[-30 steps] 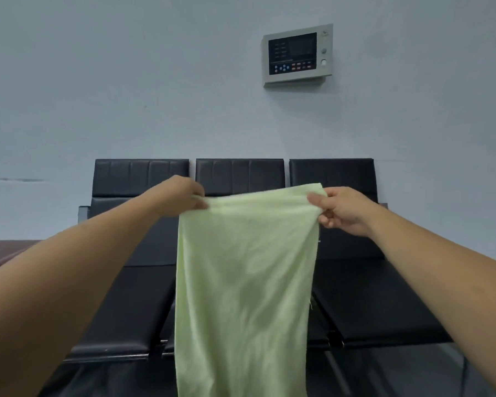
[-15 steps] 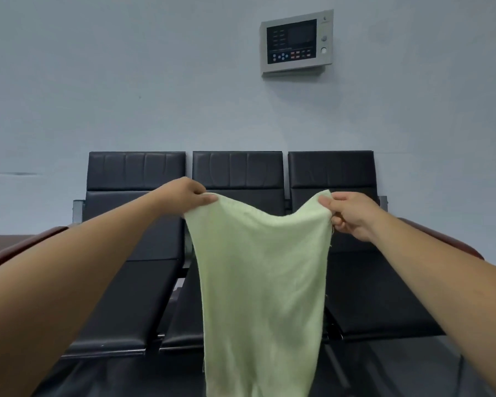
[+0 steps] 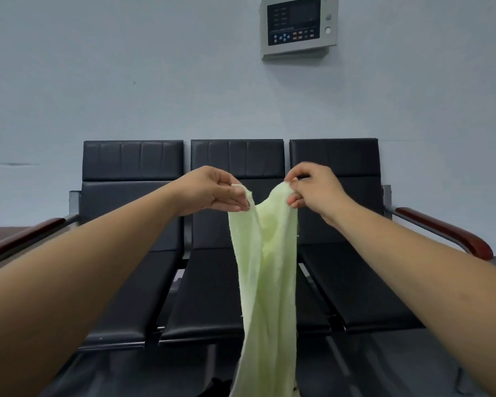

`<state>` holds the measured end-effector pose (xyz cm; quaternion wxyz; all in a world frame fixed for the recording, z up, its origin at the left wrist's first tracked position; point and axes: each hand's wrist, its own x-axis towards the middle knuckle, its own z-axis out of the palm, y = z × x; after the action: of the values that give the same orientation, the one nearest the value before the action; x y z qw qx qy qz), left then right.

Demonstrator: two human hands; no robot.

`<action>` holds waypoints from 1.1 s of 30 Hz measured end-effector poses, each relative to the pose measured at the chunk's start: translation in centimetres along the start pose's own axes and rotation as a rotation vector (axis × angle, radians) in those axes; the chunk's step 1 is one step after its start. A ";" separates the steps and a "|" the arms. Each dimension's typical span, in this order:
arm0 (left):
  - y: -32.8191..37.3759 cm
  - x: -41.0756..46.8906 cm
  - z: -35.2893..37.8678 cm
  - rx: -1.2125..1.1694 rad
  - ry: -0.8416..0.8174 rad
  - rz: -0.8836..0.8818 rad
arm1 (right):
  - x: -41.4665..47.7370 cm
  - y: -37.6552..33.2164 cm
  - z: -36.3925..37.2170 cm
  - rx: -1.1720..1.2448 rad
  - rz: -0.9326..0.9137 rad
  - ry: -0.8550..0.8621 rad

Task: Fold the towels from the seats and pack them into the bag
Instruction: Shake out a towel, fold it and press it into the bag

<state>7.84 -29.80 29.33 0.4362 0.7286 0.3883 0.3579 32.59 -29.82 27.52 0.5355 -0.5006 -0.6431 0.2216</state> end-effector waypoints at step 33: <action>2.0 2.6 -1.0 0.147 0.457 0.317 | 5.0 -0.8 -2.1 1.028 0.216 -0.067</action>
<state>8.68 -27.84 32.01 0.2220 0.7103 0.3826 0.5476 34.55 -26.28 31.25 0.6652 -0.2295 -0.4128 0.5783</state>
